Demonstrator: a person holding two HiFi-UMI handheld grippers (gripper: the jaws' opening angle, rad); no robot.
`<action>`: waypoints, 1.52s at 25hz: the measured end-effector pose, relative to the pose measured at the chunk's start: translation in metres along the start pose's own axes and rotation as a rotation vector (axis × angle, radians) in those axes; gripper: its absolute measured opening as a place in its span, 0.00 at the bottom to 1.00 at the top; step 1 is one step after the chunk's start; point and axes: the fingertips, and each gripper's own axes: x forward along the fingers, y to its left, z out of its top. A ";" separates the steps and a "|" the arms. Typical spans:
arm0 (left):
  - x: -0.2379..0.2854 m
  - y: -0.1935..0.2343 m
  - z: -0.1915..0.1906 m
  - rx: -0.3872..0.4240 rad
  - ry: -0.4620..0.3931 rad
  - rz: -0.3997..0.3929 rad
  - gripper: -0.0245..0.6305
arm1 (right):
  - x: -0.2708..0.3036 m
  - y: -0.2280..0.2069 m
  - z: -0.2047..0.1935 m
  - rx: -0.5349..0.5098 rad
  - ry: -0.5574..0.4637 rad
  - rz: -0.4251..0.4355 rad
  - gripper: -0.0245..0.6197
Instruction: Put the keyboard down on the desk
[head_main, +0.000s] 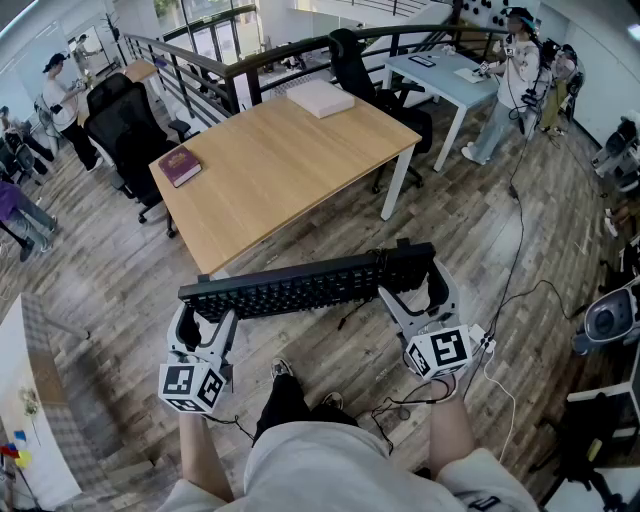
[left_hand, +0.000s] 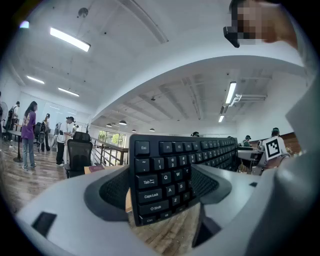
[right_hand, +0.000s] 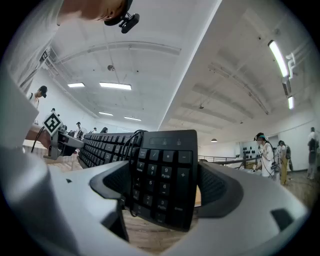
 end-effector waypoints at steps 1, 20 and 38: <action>0.001 0.000 -0.001 0.001 0.001 -0.001 0.62 | 0.000 0.000 -0.001 0.001 0.001 -0.001 0.70; 0.002 0.009 -0.014 -0.009 0.034 0.026 0.62 | 0.013 0.004 -0.020 0.026 0.026 0.022 0.70; 0.108 0.097 -0.009 -0.047 0.059 -0.024 0.62 | 0.129 0.001 -0.034 0.000 0.064 -0.028 0.70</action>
